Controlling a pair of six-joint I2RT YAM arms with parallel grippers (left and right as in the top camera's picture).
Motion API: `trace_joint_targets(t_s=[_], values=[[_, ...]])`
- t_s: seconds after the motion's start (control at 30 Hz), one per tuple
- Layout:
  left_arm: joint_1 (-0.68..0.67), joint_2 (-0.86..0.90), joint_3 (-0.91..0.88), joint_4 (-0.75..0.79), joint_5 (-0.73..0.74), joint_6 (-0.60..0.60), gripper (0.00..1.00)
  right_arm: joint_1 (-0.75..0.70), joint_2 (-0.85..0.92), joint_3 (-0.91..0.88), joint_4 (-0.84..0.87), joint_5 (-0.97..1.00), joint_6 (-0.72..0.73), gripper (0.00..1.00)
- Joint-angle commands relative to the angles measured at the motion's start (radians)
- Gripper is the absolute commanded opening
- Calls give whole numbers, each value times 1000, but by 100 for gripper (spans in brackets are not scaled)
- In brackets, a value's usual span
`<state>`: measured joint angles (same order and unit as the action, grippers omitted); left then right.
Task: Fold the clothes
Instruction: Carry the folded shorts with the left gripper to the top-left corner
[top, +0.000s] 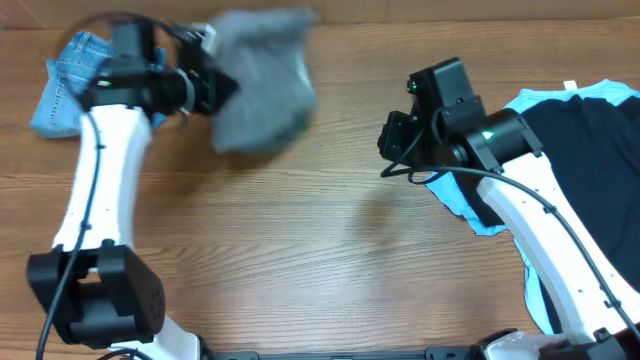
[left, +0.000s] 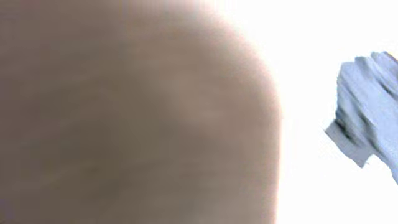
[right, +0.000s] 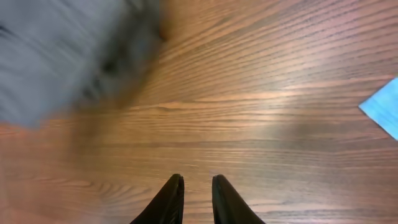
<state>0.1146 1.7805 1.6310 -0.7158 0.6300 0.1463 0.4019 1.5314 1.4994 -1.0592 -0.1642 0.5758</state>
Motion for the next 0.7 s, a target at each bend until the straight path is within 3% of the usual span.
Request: trace_joint_targets(t_s=[0.0, 0.2, 0.4, 0.5, 0.57, 0.67], values=[[97, -3, 32, 58, -72, 39, 4, 3, 17, 0, -14, 14, -7, 19], [284, 69, 32, 167, -112, 18, 4, 3, 17, 0, -40, 13, -7, 19], [421, 230, 32, 190, -114, 37, 10, 3, 17, 0, -92, 13, -7, 19], [484, 284, 32, 181, -116, 28, 5, 3, 17, 0, -114, 13, -6, 19], [528, 303, 32, 185, -86, -23, 4, 3, 17, 0, -126, 13, -7, 19], [580, 306, 32, 224, 72, -58, 4, 3, 17, 0, -130, 13, -3, 19]])
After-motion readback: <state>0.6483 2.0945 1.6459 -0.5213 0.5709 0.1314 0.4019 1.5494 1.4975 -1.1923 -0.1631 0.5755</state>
